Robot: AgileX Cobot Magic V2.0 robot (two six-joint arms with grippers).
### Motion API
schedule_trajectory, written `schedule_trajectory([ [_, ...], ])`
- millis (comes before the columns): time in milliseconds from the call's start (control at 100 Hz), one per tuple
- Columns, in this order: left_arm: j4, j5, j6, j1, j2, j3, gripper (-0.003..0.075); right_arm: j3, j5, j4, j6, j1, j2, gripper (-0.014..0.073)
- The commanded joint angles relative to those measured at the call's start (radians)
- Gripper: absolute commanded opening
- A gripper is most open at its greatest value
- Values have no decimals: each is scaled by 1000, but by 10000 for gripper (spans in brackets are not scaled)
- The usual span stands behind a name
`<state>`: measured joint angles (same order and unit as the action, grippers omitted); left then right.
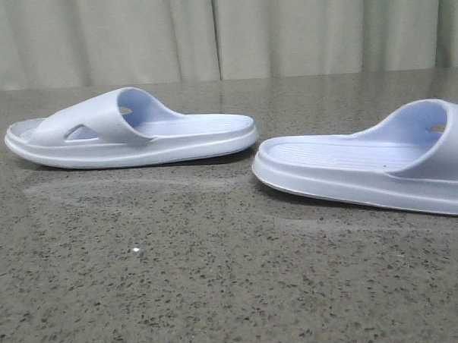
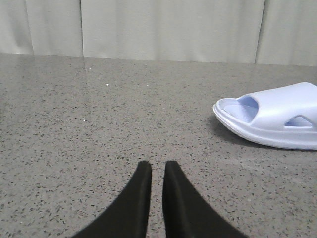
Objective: Insert blue slippers together front up
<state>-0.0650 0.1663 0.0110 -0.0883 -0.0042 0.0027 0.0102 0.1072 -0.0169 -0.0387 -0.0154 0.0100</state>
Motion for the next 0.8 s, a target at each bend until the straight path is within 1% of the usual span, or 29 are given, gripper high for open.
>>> schedule_trajectory([
  [0,0,-99,-4,-3,-29,9,15,21,-107,-43,-3,1,22,-89],
  [60,-39,-108,-4,-3,-29,9,15,21,-107,-134,-3,1,22,-89],
  [130,-131,-136,-4,-3,-29,9,15,21,-107,-233,-3,1,22,-89],
  [250,-355,-184,-4,-3,-29,9,15,21,-120,-386,-3,1,22,-89],
  [350,-528,-198,-4,-3,-29,9,15,20,-127,-506,-3,1,22,-89],
  [410,-635,-198,-4,-3,-29,7,15,15,-107,-596,-3,1,22,-88],
  [490,-735,-185,-4,-3,-29,-4,15,-6,-60,-638,-3,1,22,-88],
  [600,-707,-127,-4,-3,-20,-47,15,-73,45,-634,-3,1,0,-78],
  [690,-616,-64,-4,-3,33,-116,15,-149,116,-559,-3,1,-67,-78],
  [790,-485,27,-4,-3,144,-218,15,-248,192,-489,-3,1,-206,-78],
])
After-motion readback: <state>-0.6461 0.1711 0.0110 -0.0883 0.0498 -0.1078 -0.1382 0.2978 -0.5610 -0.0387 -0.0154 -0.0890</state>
